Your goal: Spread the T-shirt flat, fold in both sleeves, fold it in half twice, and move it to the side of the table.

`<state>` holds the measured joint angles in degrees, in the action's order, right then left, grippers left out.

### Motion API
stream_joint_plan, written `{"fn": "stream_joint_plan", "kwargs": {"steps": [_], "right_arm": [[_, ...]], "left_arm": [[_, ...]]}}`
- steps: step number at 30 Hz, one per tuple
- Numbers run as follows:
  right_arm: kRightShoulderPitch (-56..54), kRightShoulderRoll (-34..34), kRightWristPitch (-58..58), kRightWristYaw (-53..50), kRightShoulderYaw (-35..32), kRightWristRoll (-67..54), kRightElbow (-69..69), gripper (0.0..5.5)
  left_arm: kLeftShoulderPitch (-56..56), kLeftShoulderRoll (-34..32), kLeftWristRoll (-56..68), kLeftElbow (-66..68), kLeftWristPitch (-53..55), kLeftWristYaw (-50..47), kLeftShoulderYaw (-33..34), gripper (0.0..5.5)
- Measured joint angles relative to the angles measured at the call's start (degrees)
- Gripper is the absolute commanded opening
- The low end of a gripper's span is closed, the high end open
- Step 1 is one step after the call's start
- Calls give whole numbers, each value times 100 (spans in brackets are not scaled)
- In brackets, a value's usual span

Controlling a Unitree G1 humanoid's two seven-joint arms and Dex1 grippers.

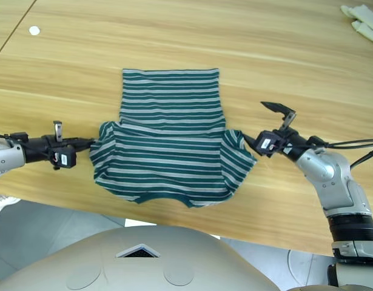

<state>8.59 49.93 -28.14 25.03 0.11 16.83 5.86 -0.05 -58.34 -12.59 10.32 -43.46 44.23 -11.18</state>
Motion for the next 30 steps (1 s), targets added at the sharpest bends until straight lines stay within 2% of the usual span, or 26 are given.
{"fn": "stream_joint_plan", "kwargs": {"steps": [10, 22, 30], "right_arm": [[49, 1, 0, 4, -26, -2, -281, 540], [99, 1, 12, 9, -50, -4, -376, 540], [143, 1, 31, 9, -50, -3, -412, 540]], "left_arm": [[-244, 781, 374, -403, 27, 35, -326, 2], [-572, 1354, -355, -190, 319, -38, -715, 2], [-567, 1623, -351, -215, 809, 126, -981, 131]]}}
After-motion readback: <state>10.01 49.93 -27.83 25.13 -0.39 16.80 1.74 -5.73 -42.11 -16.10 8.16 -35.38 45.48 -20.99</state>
